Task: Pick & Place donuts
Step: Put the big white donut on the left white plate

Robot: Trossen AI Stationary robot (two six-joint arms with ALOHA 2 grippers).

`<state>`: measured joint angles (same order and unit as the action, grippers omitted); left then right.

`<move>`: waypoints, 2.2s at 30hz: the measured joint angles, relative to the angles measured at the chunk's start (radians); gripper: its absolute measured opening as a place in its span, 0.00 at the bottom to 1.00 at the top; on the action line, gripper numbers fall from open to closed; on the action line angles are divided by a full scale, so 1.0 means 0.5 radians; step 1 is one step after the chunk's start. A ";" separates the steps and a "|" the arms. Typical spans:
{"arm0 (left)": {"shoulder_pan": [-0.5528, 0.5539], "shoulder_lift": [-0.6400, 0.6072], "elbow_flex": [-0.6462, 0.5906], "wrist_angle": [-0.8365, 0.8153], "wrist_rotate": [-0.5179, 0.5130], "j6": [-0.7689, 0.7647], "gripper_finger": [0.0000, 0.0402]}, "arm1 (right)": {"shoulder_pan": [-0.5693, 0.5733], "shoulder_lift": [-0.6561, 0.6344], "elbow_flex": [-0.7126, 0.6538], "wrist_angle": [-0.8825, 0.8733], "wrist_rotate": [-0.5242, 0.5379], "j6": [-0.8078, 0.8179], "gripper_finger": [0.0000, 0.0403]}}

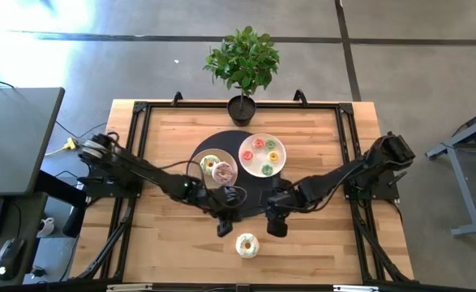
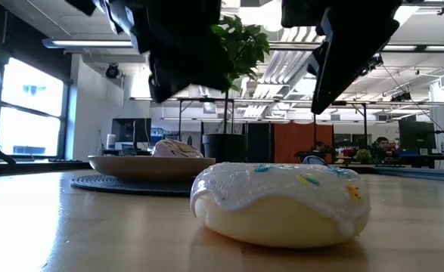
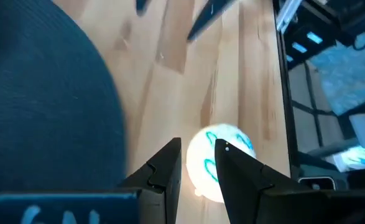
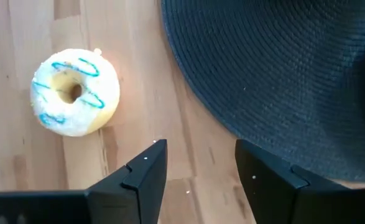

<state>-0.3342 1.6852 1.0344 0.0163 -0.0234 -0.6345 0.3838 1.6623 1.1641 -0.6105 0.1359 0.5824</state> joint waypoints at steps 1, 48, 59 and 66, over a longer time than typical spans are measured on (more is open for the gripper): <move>-0.009 0.047 0.001 0.042 0.035 -0.029 0.24 | 0.018 0.000 0.000 -0.008 0.019 0.052 0.46; -0.323 0.536 0.404 -0.208 -0.362 -0.076 0.02 | 0.310 0.002 0.000 0.039 0.466 0.406 0.46; -0.270 0.569 0.409 -0.176 -0.249 0.020 0.02 | 0.310 0.002 0.000 0.062 0.465 0.404 0.46; -0.206 0.569 0.407 -0.181 -0.189 0.020 0.02 | 0.310 0.002 0.000 0.078 0.474 0.401 0.46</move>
<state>-0.4372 1.9697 1.2381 -0.0743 -0.1180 -0.6247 0.5388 1.6634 1.1641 -0.5713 0.3729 0.7831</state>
